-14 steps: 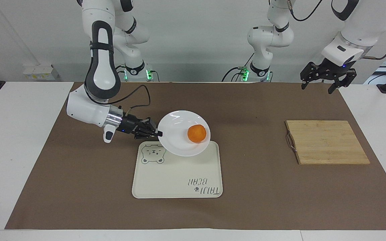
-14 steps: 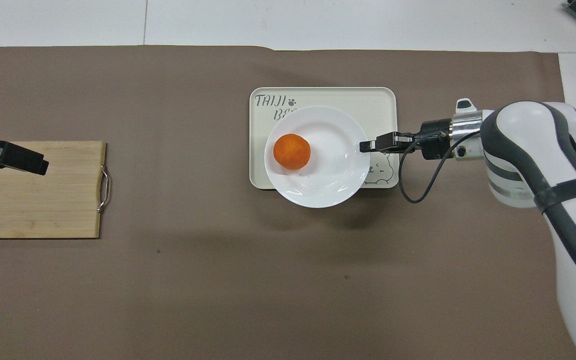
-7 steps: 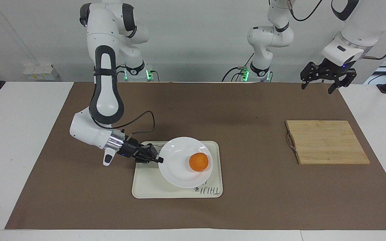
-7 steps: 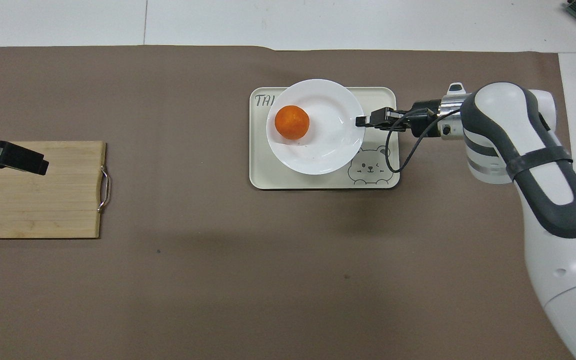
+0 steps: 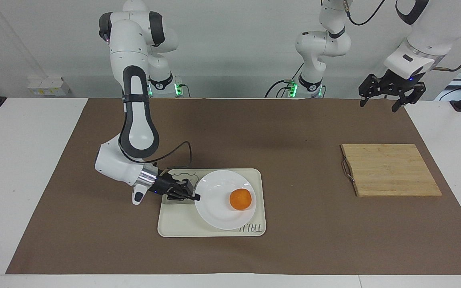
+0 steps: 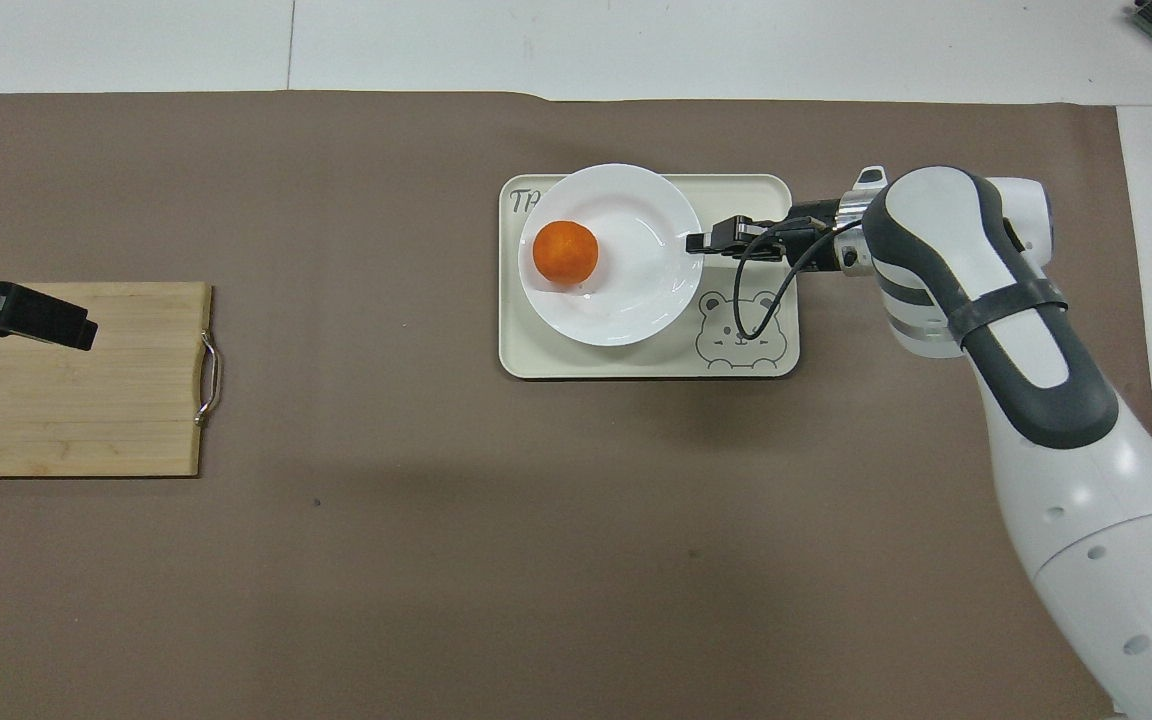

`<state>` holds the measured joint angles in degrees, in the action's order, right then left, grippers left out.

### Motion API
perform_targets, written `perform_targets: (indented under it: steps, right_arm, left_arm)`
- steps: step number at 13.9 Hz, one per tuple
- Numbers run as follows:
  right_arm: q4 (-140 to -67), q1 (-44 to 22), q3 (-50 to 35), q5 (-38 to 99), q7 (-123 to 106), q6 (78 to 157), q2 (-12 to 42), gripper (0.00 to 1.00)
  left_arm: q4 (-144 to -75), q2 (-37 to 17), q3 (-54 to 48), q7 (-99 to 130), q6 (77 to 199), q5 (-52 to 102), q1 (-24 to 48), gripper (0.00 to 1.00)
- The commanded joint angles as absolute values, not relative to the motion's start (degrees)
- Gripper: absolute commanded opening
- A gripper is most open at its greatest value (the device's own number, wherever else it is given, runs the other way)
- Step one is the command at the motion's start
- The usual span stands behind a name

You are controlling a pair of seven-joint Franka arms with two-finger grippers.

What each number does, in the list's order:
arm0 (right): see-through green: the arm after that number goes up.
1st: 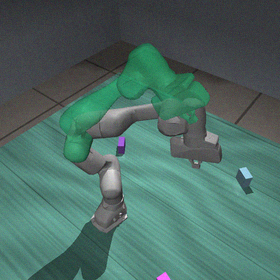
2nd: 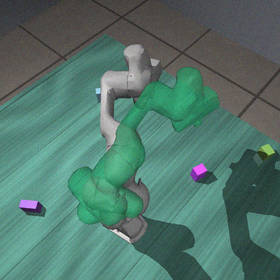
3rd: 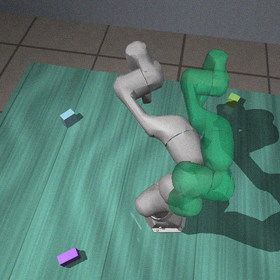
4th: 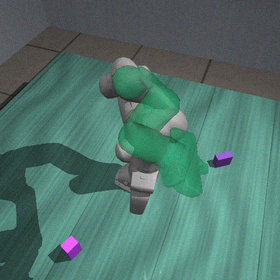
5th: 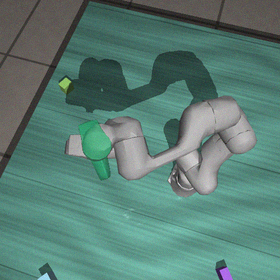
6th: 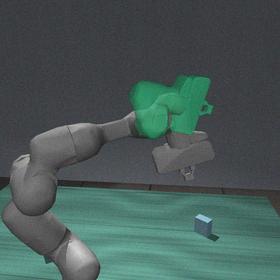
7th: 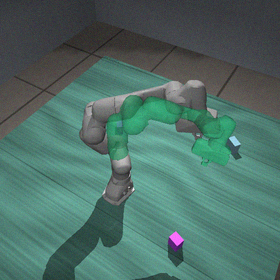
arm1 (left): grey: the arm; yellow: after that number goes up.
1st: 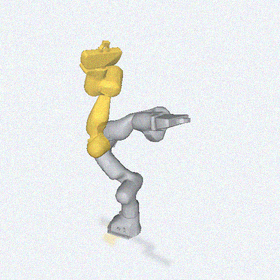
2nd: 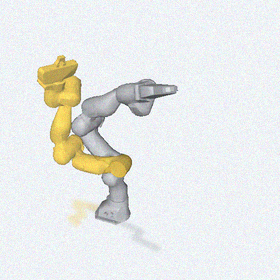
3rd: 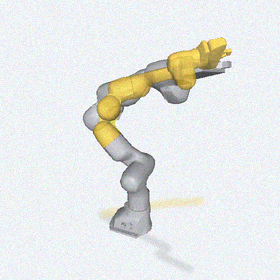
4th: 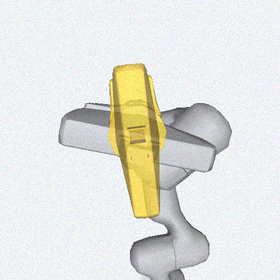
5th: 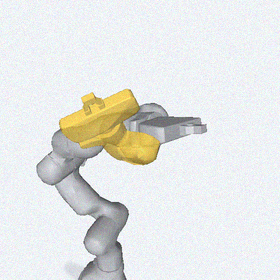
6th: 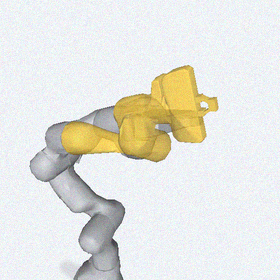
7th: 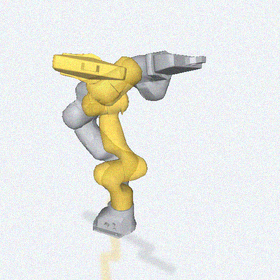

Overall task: Place orange and plate with both arms
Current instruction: 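Adjust the plate on the tray with the right gripper and release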

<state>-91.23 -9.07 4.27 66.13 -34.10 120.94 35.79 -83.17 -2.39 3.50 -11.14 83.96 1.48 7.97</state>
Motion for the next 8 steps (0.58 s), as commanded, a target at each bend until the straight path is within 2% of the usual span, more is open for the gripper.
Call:
perform_targets:
  steps: [1, 8]
  right_arm:
    - [-90.97, -7.65, 3.78, 64.43, -35.6, 120.94, 36.12, 0.0]
    - [-93.42, -7.47, 4.22, 62.84, -35.68, 121.03, 35.6, 0.0]
  left_arm:
    - [-84.02, -1.58, 3.08, -11.25, 84.9, 1.93, 7.47, 1.0]
    - [-84.02, -1.58, 3.16, -11.16, 84.9, 1.93, 7.56, 1.0]
